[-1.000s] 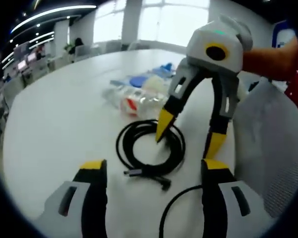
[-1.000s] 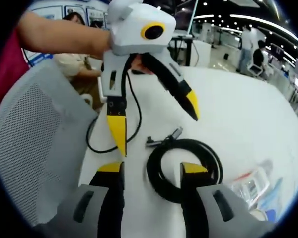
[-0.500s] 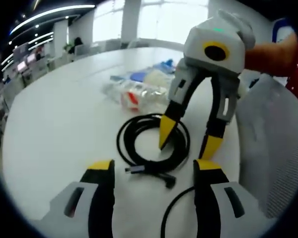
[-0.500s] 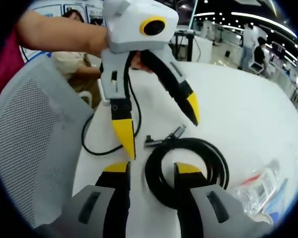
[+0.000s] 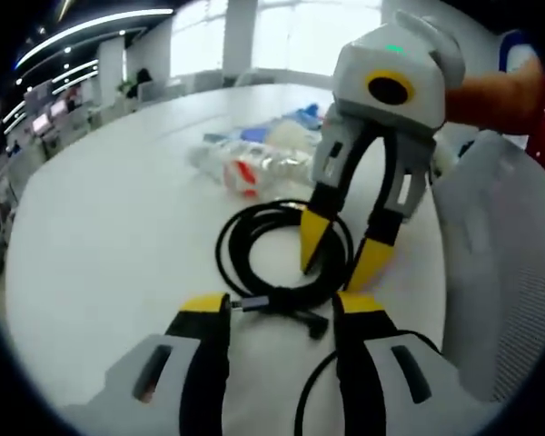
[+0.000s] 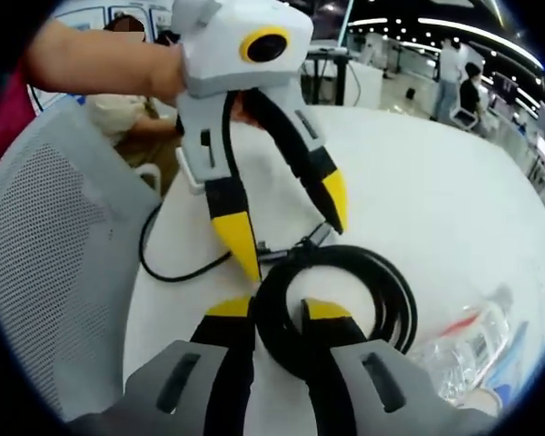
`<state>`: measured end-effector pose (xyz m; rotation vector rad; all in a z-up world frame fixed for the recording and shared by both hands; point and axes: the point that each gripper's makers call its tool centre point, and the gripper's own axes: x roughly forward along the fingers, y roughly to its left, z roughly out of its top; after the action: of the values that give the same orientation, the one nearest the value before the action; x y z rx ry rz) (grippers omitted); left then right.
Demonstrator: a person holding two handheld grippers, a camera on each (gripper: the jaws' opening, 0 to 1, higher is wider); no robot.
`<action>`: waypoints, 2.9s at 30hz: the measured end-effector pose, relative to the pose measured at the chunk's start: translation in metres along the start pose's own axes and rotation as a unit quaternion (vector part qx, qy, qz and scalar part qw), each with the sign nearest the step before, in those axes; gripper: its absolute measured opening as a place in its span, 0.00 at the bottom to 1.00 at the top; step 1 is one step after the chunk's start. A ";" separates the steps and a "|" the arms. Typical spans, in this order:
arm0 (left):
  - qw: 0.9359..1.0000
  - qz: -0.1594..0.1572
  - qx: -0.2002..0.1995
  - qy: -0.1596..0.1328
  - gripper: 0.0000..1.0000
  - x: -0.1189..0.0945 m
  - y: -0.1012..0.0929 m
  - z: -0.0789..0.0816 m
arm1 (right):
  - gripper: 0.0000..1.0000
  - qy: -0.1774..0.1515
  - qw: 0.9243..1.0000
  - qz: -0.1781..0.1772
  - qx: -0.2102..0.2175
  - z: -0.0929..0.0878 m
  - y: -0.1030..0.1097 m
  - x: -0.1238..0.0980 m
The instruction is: Arrange the tabletop items into an orderly group along one side of the table until the central work area is clear of visible clutter.
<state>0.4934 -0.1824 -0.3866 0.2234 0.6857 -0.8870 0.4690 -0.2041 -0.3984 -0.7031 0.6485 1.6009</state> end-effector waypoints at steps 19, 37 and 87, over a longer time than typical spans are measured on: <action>1.000 0.007 -0.002 0.003 0.34 0.000 0.008 0.001 | 0.07 0.012 0.999 -0.009 -0.048 0.002 -0.003 0.004; 1.000 0.022 0.000 -0.012 0.32 -0.019 0.008 0.010 | 0.04 0.010 0.996 -0.024 -0.091 0.018 -0.001 -0.004; 0.984 0.035 0.130 -0.114 0.25 -0.030 -0.054 0.179 | 0.04 0.029 0.967 -0.199 -0.154 0.023 -0.009 -0.174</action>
<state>0.5197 -0.2775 -0.2250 0.3691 0.3458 -0.9175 0.4949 -0.2992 -0.2534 -1.0409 0.2740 1.3187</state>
